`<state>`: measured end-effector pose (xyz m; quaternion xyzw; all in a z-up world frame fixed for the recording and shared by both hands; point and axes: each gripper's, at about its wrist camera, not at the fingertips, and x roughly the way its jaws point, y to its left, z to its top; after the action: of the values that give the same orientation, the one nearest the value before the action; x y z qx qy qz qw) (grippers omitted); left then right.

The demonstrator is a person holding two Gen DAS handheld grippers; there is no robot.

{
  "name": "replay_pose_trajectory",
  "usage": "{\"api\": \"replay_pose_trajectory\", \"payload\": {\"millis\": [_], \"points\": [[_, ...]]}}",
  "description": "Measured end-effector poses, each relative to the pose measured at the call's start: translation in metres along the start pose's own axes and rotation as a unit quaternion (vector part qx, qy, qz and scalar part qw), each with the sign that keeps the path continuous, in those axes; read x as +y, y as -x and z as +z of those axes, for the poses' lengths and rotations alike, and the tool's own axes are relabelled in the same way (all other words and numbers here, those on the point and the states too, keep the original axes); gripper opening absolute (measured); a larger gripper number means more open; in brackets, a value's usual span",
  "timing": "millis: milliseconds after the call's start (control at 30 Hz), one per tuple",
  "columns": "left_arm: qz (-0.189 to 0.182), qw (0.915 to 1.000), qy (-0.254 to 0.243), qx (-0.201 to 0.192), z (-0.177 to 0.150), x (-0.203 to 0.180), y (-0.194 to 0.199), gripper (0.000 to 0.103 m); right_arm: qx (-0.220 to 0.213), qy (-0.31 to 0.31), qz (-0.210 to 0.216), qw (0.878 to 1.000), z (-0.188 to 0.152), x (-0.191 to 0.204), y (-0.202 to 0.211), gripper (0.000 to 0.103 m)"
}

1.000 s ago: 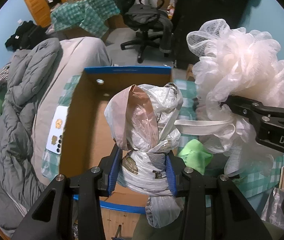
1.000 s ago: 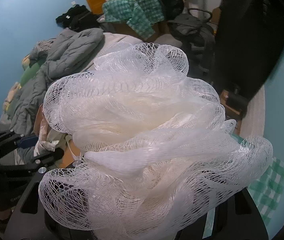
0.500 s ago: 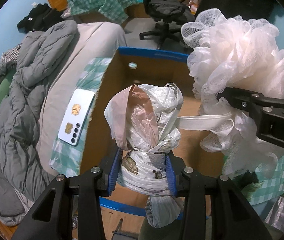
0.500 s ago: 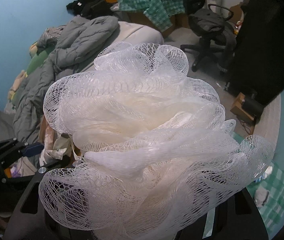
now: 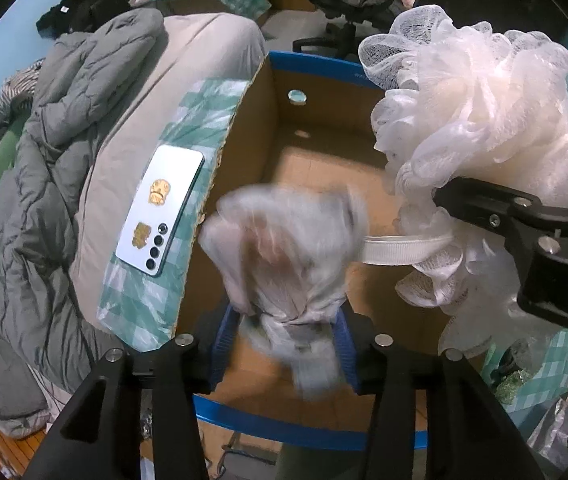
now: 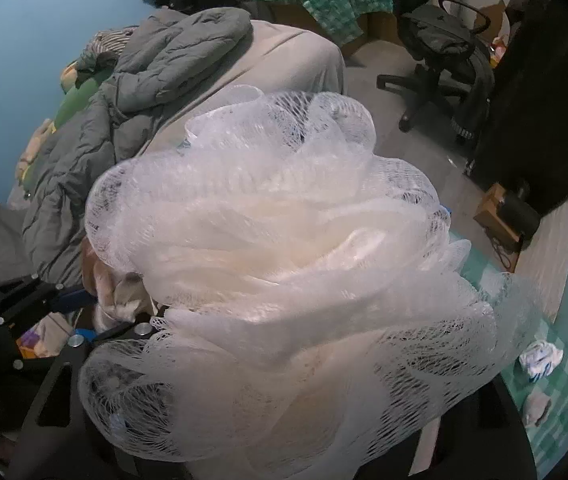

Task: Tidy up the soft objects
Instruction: 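Open both tools to drop the puff and bag into the box, then move the right tool to the green sparkly scrubber and grasp it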

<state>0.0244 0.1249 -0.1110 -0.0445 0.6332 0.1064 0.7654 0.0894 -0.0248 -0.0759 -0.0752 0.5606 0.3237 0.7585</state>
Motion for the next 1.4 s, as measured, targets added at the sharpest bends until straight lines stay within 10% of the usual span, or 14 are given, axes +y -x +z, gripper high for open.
{"api": "replay_pose_trajectory", "payload": {"millis": [267,1400], "points": [[0.007,0.9999,-0.007,-0.005,-0.003,-0.002,0.005,0.068,0.005,-0.008,-0.008,1.0,-0.001,0.0,-0.001,0.087],[-0.02,0.9971,-0.068,-0.027,-0.027,-0.075,0.042,0.068,-0.018,-0.066,-0.036,0.997,-0.067,-0.054,0.062,0.089]]}}
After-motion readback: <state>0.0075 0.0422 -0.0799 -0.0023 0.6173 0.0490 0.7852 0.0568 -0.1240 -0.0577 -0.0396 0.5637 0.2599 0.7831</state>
